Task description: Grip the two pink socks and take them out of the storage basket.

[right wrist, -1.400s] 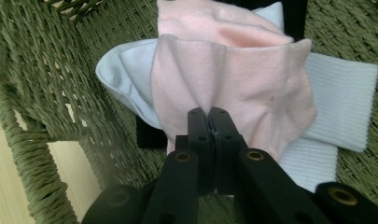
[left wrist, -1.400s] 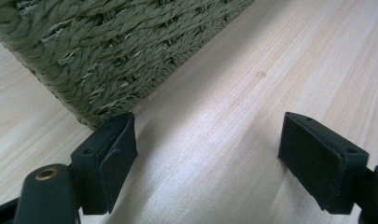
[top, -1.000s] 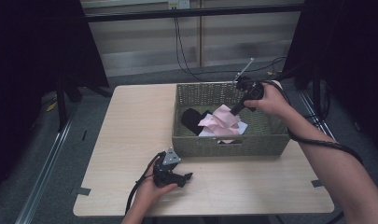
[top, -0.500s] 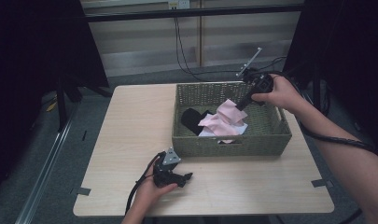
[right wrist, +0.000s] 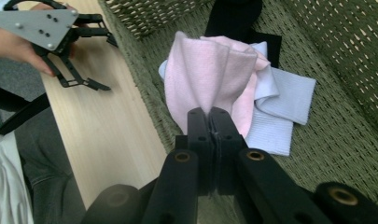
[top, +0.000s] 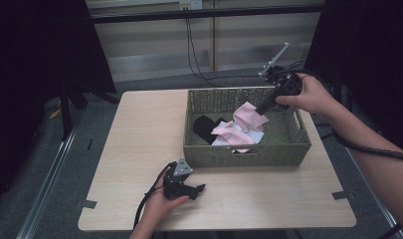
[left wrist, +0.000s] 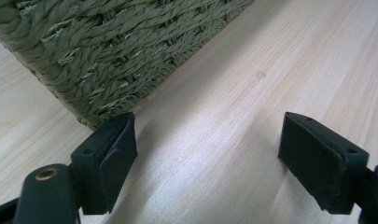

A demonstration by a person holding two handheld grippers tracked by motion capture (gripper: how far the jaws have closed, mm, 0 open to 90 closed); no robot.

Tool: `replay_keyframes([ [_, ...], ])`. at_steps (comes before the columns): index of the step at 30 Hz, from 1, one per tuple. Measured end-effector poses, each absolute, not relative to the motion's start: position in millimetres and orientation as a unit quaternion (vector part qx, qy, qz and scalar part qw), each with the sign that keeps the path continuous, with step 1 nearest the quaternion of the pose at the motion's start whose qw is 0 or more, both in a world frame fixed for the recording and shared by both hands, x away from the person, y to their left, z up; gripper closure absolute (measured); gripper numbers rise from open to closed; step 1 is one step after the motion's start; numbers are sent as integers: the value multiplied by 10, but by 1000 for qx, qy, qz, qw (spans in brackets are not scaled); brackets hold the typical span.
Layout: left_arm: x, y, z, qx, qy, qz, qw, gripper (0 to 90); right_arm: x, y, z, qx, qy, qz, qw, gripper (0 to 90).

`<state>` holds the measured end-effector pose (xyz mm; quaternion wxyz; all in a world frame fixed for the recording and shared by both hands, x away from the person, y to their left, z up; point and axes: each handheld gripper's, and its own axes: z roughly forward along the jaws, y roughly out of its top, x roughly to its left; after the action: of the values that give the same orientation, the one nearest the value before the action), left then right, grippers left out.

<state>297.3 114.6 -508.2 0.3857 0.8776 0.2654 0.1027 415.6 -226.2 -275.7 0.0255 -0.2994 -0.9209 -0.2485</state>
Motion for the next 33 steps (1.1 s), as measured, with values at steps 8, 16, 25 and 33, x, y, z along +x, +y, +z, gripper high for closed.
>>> replay_keyframes([
  [8,2973,1146,-5082,878,265,103,386,186,4054,-2342,-2677,-289,-920,-263,30,884],
  [16,2972,1145,-5081,878,265,103,385,187,3945,-2423,-2607,-281,-918,-278,32,884],
  [25,2972,1145,-5082,878,266,103,385,187,3799,-2485,-2584,-266,-919,-287,37,884],
  [33,2972,1145,-5082,878,265,103,385,186,3659,-2437,-2569,-249,-925,-283,48,882],
])
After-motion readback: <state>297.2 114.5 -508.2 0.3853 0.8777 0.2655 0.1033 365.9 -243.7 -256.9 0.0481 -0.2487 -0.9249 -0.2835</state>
